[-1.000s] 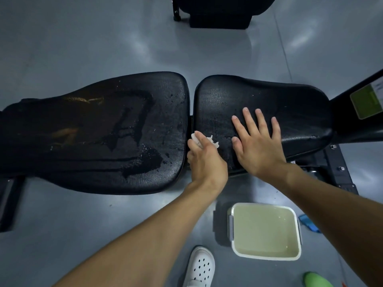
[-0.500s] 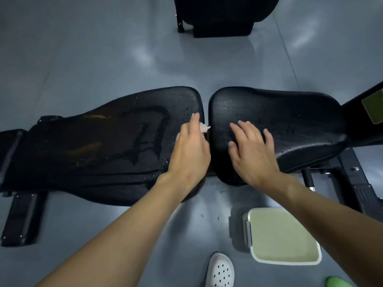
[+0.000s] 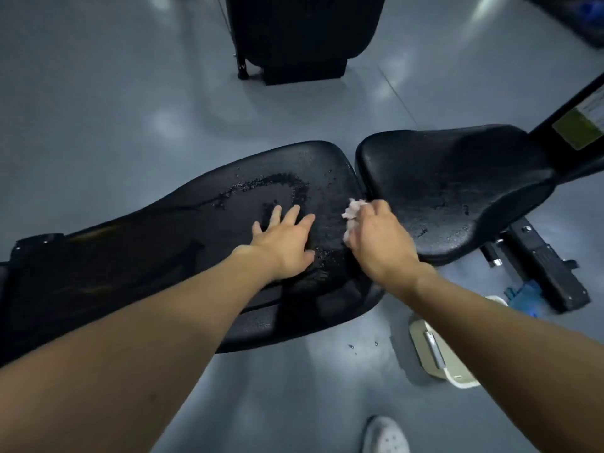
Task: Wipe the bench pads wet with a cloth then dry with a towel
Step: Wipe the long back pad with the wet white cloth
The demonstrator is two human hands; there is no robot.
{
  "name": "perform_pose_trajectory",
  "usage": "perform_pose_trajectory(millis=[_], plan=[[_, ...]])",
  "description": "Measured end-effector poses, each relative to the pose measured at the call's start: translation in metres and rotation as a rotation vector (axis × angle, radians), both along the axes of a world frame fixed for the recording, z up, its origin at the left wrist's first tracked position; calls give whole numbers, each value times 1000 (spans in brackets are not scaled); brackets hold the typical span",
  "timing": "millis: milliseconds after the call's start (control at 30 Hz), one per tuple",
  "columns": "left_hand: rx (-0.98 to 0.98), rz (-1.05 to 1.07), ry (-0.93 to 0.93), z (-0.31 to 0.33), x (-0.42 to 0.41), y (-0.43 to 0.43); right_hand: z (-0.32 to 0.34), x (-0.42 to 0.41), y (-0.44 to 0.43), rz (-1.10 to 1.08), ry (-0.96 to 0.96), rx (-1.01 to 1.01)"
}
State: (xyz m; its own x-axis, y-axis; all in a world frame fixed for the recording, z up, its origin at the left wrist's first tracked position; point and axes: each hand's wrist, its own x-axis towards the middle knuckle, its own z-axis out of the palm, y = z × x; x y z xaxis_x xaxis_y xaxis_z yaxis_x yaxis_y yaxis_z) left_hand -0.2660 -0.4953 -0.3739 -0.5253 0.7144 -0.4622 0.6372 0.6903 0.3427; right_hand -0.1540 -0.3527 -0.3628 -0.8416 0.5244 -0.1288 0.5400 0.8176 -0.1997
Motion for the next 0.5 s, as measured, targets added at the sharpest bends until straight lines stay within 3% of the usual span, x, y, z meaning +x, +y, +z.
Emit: perform_pose_trajectory(millis=[100,200,333,400,433,467,500], plan=[[16,-31,28,-9,-9,-4,2,5,9,-152,124,-185],[69,-56,78,-14,-20,-1,5,-2,9,-153,369,-398],[65,-90,107,-16,-33,0,1,-6,9,-167,493,-477],[75,-108,139,-18,-35,-2,0,0,15,-189,228,-320],[79,-118,149,-20,-35,-2,-1,4,18,-182,52,-82],[83,-126,163,-21,-36,-2,-2,6,20,-155,-6,209],[87,-137,179,-22,-37,-3,-4,6,19,-91,51,406]])
